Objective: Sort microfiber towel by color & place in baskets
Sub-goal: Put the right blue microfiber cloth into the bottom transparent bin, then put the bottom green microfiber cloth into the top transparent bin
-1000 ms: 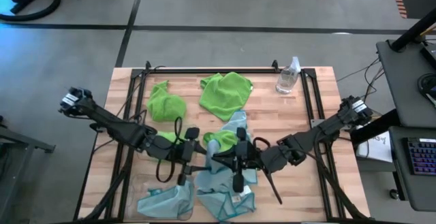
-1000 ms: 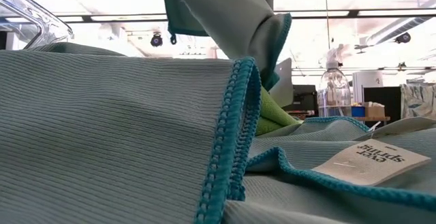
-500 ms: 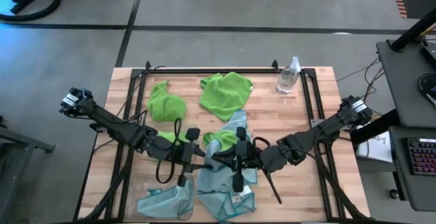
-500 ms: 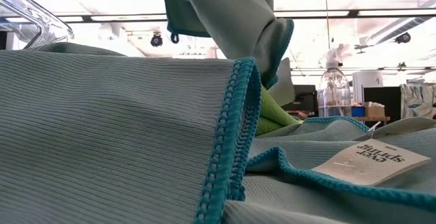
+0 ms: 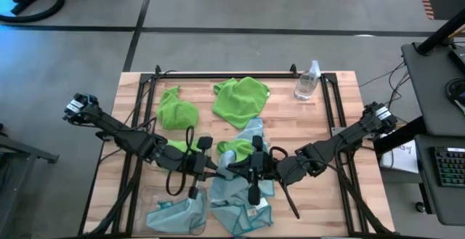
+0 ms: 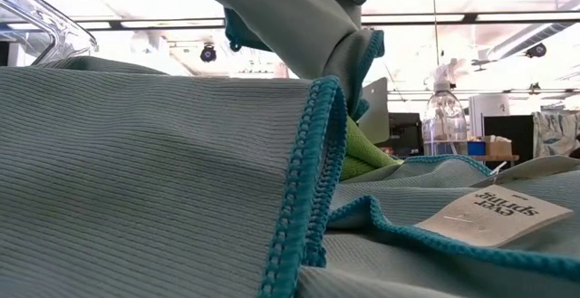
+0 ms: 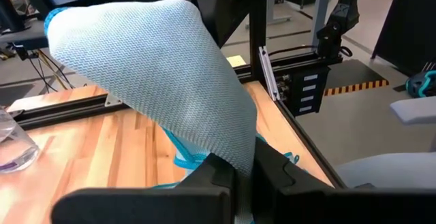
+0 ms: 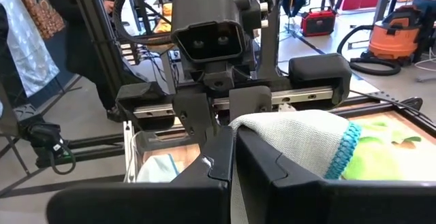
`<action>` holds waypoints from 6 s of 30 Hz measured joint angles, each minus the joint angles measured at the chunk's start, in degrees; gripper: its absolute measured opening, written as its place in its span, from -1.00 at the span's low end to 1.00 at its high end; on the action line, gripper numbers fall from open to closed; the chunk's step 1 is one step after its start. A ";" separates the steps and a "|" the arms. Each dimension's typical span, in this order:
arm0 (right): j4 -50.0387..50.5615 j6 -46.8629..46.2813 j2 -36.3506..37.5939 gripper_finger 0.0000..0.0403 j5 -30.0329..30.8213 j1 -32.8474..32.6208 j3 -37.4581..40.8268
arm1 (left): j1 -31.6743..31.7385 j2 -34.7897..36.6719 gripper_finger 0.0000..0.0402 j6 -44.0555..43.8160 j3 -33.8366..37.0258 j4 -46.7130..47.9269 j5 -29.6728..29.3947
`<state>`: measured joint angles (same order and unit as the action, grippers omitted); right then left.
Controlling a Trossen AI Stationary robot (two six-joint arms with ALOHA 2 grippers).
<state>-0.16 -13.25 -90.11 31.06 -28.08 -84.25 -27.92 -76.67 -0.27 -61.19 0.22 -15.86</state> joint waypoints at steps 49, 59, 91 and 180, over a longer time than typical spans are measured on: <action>36.79 -26.85 2.36 -0.55 -0.01 -1.70 0.04 | -28.15 17.84 -1.00 -37.39 0.00 30.79 3.11; 36.77 -27.41 2.34 -0.57 -0.01 -1.68 0.04 | -35.80 11.53 -1.00 -41.62 0.00 36.18 1.71; 42.43 -26.80 2.34 -0.55 -0.21 -1.81 0.04 | -34.45 0.10 -0.56 -62.06 0.00 41.31 0.31; 47.13 -31.35 -16.52 -0.01 -1.04 2.74 0.79 | -26.45 4.66 -0.56 -55.44 0.00 52.31 -28.61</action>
<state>46.96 -44.60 -106.63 30.02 -25.34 -83.46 -54.37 -72.01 -55.71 -61.19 52.53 -44.47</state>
